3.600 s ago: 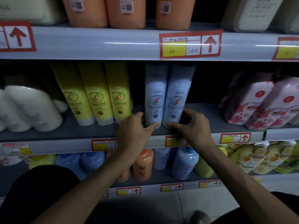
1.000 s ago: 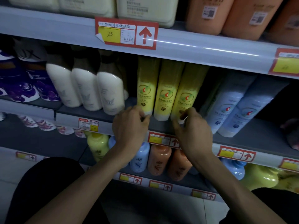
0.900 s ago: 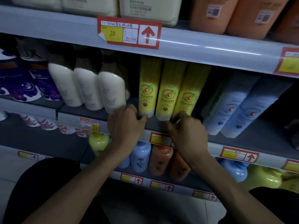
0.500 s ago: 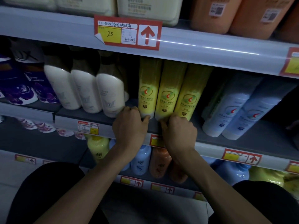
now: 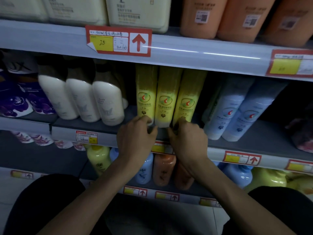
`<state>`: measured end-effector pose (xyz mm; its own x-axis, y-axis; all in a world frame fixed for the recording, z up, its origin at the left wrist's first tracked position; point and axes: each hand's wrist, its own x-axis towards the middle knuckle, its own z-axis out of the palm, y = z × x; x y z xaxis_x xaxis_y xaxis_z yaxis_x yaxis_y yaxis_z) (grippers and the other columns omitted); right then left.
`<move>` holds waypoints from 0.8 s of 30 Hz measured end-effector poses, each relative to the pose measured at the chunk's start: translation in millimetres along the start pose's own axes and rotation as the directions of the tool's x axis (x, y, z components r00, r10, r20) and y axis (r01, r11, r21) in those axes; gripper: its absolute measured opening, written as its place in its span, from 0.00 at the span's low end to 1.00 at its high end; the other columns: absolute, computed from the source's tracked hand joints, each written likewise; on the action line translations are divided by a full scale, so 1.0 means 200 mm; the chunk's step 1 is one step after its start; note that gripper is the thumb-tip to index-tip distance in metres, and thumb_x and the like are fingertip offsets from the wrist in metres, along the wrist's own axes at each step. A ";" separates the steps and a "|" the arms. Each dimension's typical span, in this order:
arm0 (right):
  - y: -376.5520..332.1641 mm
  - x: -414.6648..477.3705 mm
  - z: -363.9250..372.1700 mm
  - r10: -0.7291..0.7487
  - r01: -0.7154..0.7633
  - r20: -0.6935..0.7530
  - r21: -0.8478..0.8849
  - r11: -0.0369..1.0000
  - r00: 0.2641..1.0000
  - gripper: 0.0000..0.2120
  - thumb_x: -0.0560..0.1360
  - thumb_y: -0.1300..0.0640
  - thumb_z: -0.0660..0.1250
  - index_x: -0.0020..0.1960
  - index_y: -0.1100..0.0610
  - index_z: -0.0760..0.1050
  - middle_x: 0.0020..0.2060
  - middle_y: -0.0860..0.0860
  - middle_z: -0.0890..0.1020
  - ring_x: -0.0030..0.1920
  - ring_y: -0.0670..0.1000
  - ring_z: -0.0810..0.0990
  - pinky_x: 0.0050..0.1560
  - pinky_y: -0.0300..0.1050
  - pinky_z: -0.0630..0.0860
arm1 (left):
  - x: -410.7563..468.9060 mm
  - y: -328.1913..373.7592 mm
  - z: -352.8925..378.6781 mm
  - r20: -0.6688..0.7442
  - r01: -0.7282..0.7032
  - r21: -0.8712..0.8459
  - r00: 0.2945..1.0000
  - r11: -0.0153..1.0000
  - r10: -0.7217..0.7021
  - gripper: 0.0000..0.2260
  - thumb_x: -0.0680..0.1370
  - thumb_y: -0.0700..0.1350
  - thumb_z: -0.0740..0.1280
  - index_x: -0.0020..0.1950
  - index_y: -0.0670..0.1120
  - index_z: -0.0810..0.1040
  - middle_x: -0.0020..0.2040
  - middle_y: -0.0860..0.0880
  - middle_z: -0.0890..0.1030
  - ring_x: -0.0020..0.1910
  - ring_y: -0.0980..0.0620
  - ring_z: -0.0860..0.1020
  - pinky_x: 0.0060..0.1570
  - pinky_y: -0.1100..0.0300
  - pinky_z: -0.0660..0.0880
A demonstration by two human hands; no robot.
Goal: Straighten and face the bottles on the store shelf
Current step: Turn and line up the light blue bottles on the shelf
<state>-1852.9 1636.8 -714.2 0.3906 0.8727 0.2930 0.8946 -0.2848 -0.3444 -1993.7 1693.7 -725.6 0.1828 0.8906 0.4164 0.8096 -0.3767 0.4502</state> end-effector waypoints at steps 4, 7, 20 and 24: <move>0.11 0.01 -0.04 0.070 -0.072 -0.028 -0.094 0.993 0.997 0.19 0.81 0.39 0.64 0.51 0.55 0.69 0.49 0.56 0.83 0.49 0.63 0.83 0.38 0.49 0.66 | -0.01 0.06 0.04 0.024 0.010 -0.038 1.000 0.999 -0.009 0.15 0.78 0.59 0.69 0.59 0.52 0.82 0.49 0.53 0.85 0.48 0.47 0.83 0.44 0.50 0.78; 0.16 0.04 -0.04 0.124 -0.123 0.004 -0.098 0.988 0.992 0.22 0.79 0.37 0.66 0.49 0.55 0.64 0.49 0.57 0.84 0.50 0.62 0.83 0.39 0.48 0.67 | 0.00 0.10 0.07 0.016 0.016 0.067 1.000 0.998 -0.017 0.17 0.78 0.62 0.69 0.56 0.51 0.83 0.49 0.51 0.85 0.48 0.44 0.83 0.40 0.54 0.73; 0.14 0.08 0.02 0.147 -0.145 0.044 -0.047 0.988 0.988 0.19 0.82 0.42 0.65 0.58 0.58 0.72 0.54 0.57 0.83 0.53 0.63 0.82 0.42 0.49 0.69 | 0.06 0.21 0.07 0.029 0.069 0.182 0.997 0.981 -0.076 0.19 0.78 0.63 0.70 0.47 0.47 0.81 0.47 0.45 0.86 0.48 0.41 0.84 0.40 0.55 0.66; 0.14 0.08 0.02 0.147 -0.145 0.049 -0.035 0.989 0.988 0.18 0.82 0.42 0.65 0.58 0.58 0.72 0.54 0.57 0.83 0.53 0.62 0.83 0.42 0.50 0.69 | 0.06 0.21 0.09 0.025 0.065 0.173 0.997 0.983 -0.071 0.20 0.78 0.64 0.69 0.45 0.47 0.81 0.45 0.45 0.86 0.47 0.41 0.84 0.39 0.55 0.66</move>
<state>-1821.8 1644.6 -723.5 0.5064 0.8399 0.1954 0.8356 -0.4219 -0.3518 -1947.3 1693.5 -715.0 0.1393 0.9211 0.3635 0.9039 -0.2682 0.3333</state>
